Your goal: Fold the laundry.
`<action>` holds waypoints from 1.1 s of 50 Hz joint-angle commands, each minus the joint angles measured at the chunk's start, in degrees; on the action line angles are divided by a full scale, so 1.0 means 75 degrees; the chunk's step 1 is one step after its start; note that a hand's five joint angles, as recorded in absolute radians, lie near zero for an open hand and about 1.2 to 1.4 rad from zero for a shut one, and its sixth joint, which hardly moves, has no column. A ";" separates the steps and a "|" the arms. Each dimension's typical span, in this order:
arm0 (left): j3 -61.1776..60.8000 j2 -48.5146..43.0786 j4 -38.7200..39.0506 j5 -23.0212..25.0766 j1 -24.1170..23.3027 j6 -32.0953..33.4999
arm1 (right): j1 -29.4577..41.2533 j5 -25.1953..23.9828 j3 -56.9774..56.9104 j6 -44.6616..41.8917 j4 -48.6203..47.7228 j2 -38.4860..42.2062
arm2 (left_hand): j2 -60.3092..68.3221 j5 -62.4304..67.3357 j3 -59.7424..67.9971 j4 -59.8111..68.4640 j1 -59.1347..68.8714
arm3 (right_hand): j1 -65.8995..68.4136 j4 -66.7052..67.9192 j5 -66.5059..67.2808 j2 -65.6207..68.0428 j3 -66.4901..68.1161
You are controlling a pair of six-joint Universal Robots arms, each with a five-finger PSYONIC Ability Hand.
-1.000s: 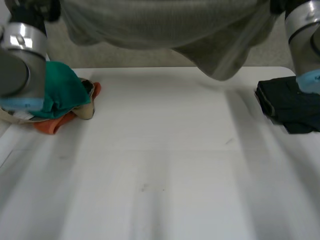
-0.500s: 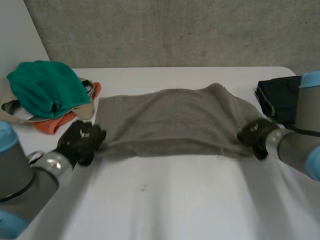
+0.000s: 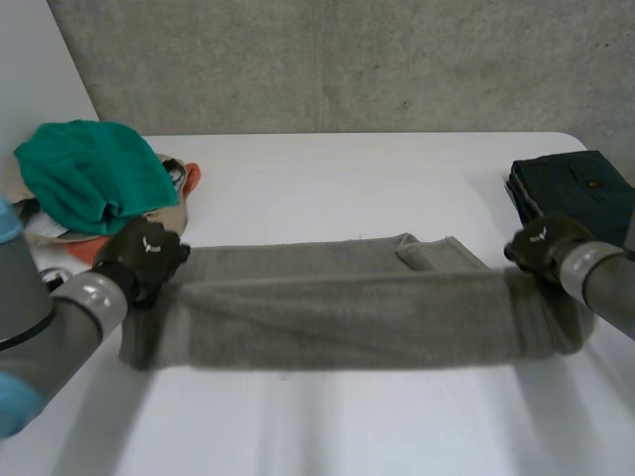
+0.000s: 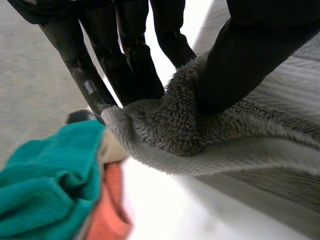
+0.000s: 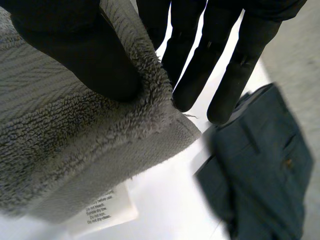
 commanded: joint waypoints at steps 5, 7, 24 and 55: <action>0.2710 -0.1063 0.2065 -0.0752 -0.0394 -0.0289 | 0.0501 0.0178 -0.2796 0.0244 -0.2675 0.0910 | 0.1495 0.1875 0.1537 0.1466 0.1838 | 0.1970 0.1446 0.1519 0.1692 0.1531; 0.3471 -0.1016 0.3152 -0.0776 -0.0418 -0.0768 | 0.0583 0.0341 -0.3836 0.0453 -0.3154 0.0899 | 0.1495 0.1875 0.1537 0.1466 0.1838 | 0.1970 0.1446 0.1519 0.1692 0.1531; 0.3968 -0.1098 0.4036 -0.0729 -0.0008 -0.3020 | 0.0513 0.0471 -0.4126 0.2248 -0.3755 0.0582 | 0.1495 0.1875 0.1537 0.1466 0.1838 | 0.1970 0.1446 0.1519 0.1692 0.1531; -0.3346 0.3378 -0.2035 0.0864 0.1070 0.0015 | -0.0776 -0.0208 0.2297 -0.1583 0.2140 -0.2722 | 0.1495 0.1875 0.1537 0.1466 0.1838 | 0.1970 0.1446 0.1519 0.1692 0.1531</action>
